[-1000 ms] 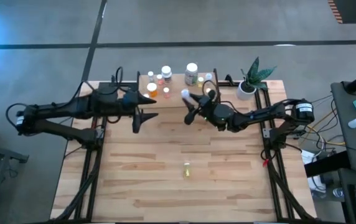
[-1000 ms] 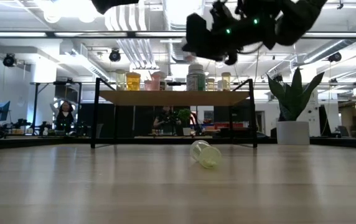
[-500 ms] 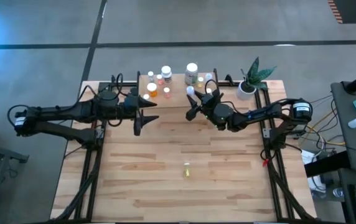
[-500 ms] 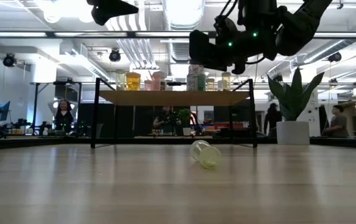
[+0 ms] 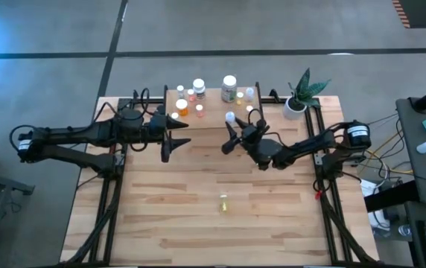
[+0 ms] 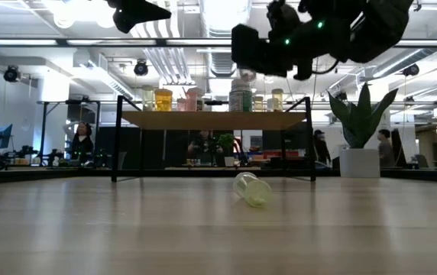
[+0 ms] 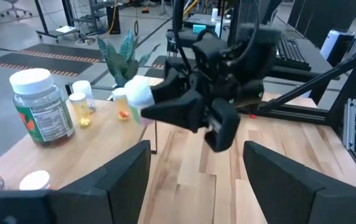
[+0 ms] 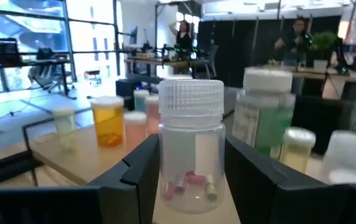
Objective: Pick and place medicine bottles onto shelf by color
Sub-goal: Put the blue medicine bottle on the shelf
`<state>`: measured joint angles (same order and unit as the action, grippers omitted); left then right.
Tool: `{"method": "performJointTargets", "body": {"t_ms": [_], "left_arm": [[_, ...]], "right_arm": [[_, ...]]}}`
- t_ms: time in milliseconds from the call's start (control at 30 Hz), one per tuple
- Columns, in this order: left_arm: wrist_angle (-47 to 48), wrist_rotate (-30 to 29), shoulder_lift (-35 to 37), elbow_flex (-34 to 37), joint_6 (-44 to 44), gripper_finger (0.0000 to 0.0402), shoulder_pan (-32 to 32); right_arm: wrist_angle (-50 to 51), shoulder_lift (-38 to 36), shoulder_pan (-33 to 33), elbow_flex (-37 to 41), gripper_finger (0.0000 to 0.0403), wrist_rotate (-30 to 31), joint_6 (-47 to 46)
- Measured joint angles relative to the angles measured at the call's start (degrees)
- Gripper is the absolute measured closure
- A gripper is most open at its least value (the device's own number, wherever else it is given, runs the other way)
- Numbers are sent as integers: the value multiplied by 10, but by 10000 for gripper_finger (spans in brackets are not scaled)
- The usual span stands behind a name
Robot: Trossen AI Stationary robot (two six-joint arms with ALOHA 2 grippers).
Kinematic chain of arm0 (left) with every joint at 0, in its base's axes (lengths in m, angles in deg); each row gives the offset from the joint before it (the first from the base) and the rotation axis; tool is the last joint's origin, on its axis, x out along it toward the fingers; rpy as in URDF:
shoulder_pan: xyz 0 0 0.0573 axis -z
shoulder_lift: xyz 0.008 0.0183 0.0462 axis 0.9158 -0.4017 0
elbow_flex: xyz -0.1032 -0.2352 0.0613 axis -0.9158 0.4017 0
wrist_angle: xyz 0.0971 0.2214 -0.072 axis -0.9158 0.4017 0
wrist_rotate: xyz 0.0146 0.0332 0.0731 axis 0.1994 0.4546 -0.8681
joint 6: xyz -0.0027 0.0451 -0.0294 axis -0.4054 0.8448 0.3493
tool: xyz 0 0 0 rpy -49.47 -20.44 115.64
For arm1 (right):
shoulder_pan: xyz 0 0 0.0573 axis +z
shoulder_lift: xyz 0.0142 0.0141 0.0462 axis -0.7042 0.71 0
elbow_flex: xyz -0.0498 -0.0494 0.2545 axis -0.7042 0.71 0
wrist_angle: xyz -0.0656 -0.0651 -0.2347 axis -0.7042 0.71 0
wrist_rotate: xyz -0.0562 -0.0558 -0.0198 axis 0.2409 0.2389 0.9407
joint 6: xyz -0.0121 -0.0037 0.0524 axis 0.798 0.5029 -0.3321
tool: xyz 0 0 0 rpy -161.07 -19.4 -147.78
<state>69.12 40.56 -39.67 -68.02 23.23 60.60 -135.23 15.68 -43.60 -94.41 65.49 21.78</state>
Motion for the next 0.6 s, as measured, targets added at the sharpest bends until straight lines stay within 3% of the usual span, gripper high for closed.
{"method": "performJointTargets", "body": {"t_ms": [200,433,600], "left_arm": [[-7,-1,-6,3,0,162,0],[-9,-1,-5,9,-15,162,0],[-8,-1,-5,9,-15,162,0]], "right_arm": [[-63,79,-4,-4,255,17,-40],[-219,183,-11,-59,255,37,80],[-228,232,-26,-121,255,43,136]]}}
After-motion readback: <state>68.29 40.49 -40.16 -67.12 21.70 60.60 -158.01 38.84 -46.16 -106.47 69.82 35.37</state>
